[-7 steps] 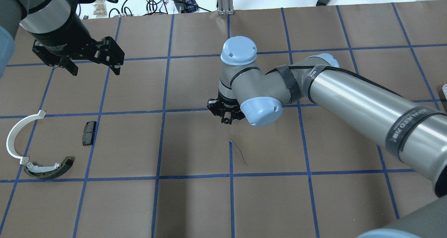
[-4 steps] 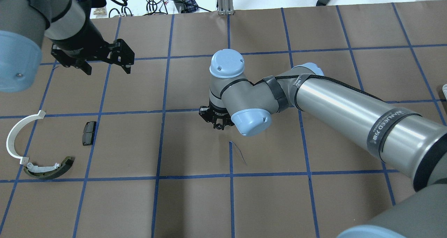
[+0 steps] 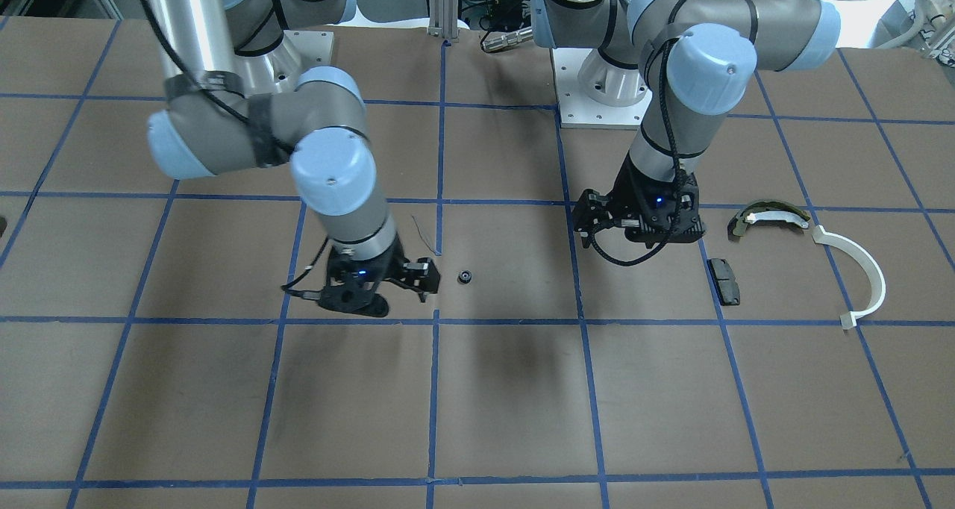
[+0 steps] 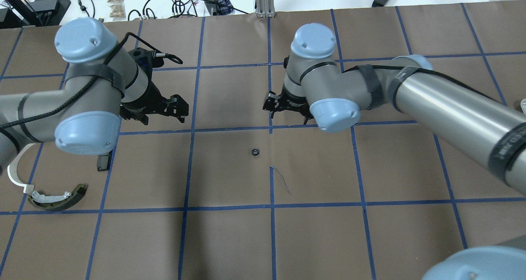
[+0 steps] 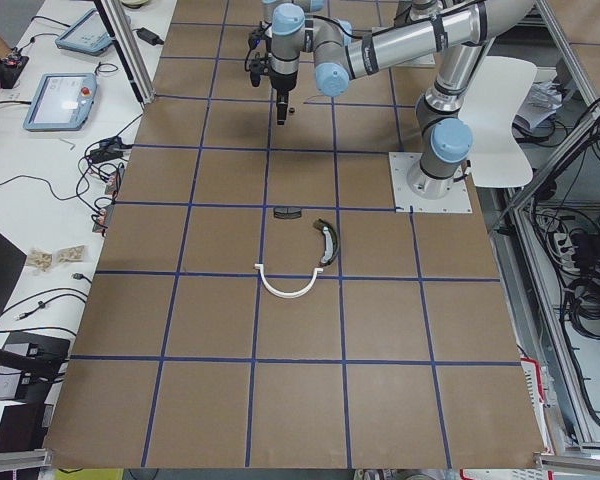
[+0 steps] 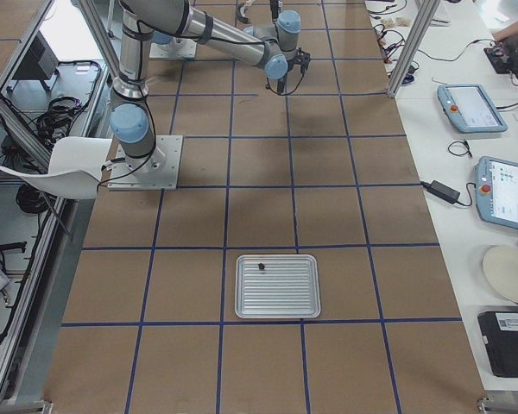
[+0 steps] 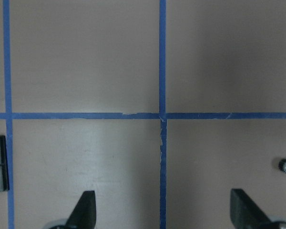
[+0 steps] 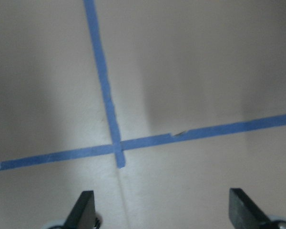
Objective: Place bearing gear from tray to pile
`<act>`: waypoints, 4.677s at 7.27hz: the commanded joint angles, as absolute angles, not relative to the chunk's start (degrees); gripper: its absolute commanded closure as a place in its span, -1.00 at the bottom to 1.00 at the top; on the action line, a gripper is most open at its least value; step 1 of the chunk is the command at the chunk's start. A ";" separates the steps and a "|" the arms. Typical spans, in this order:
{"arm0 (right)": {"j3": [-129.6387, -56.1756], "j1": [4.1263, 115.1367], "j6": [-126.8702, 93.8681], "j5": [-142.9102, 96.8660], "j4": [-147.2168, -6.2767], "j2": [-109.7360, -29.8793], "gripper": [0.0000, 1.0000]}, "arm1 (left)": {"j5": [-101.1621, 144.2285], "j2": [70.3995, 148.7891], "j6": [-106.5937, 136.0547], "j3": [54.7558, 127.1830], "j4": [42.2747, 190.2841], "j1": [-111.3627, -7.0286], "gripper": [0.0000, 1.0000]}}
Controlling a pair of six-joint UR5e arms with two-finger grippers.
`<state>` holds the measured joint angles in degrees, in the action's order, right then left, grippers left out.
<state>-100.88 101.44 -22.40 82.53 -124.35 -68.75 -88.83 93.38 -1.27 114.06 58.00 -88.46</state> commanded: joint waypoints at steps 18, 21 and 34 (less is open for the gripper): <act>-100.72 32.34 76.99 88.51 -127.78 -61.36 -0.67 | -92.02 115.85 18.28 111.53 38.05 -110.92 0.98; -101.07 32.34 76.91 88.77 -129.46 -60.82 -0.38 | -93.16 111.64 17.67 108.65 46.18 -103.57 0.98; -101.25 51.17 55.86 88.42 -123.84 -72.07 1.00 | -96.94 110.47 -42.10 113.38 45.97 -55.20 0.52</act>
<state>-101.18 43.89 62.75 88.42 -124.65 -70.94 -97.15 109.62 -41.67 112.95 46.77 -56.17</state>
